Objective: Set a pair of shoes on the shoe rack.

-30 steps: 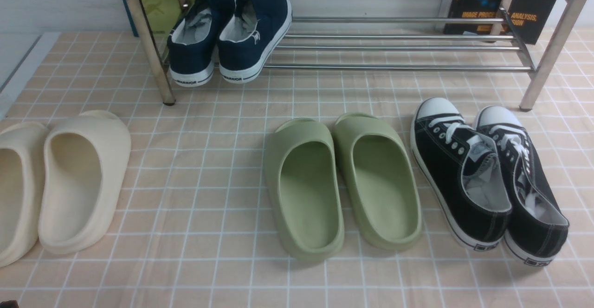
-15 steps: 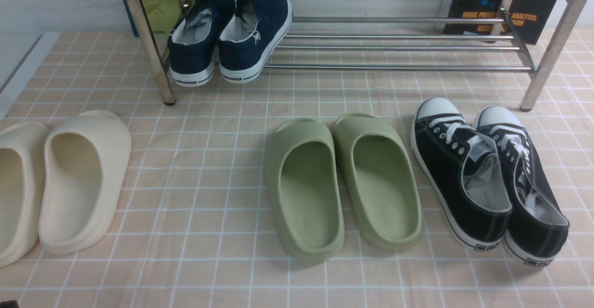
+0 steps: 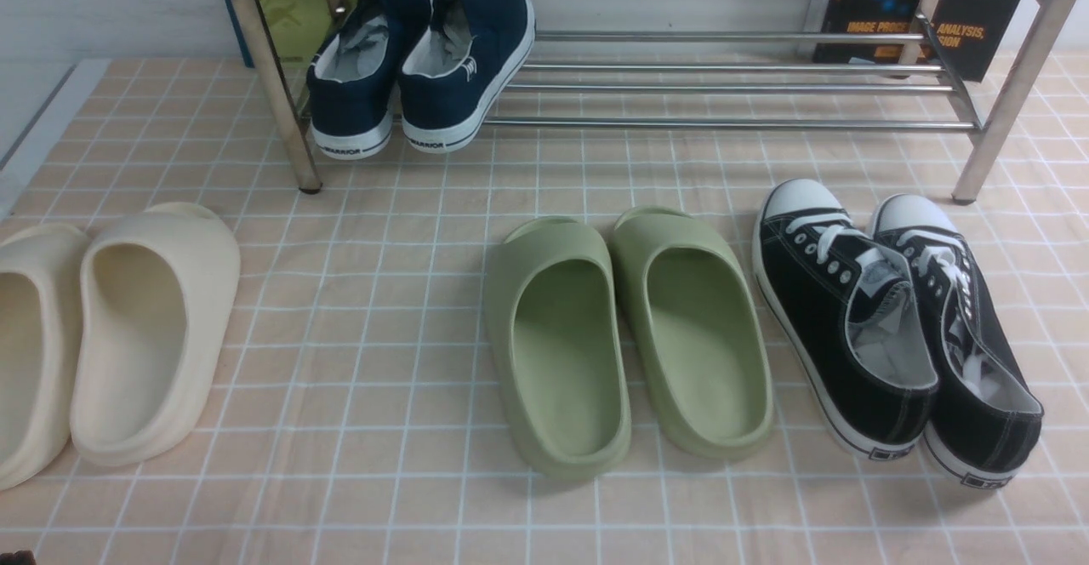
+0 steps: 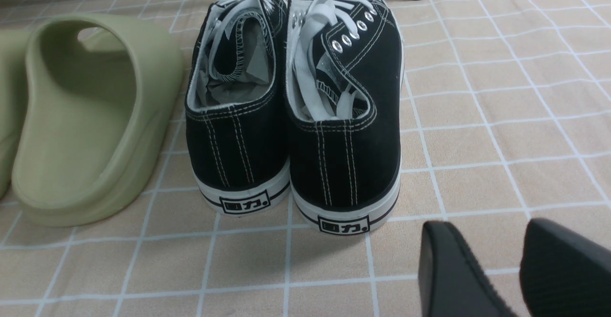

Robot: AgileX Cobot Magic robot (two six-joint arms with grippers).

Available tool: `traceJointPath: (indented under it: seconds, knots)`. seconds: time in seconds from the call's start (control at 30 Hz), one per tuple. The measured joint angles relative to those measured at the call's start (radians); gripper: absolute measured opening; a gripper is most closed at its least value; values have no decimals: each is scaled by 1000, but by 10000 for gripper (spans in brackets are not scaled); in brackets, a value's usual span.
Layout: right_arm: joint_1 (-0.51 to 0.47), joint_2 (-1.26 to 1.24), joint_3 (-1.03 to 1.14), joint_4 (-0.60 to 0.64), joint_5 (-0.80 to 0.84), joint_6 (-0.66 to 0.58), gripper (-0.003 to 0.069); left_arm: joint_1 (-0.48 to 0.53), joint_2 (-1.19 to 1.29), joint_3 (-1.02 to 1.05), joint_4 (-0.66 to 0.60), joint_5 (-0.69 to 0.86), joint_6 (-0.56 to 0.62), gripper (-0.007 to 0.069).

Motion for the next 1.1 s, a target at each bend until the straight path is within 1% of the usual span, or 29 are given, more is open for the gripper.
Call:
traceJointPath:
  seconds: [1.1]
  knots:
    - [0,0,0,0,0,0,239,0,0,0,0,0,0,76]
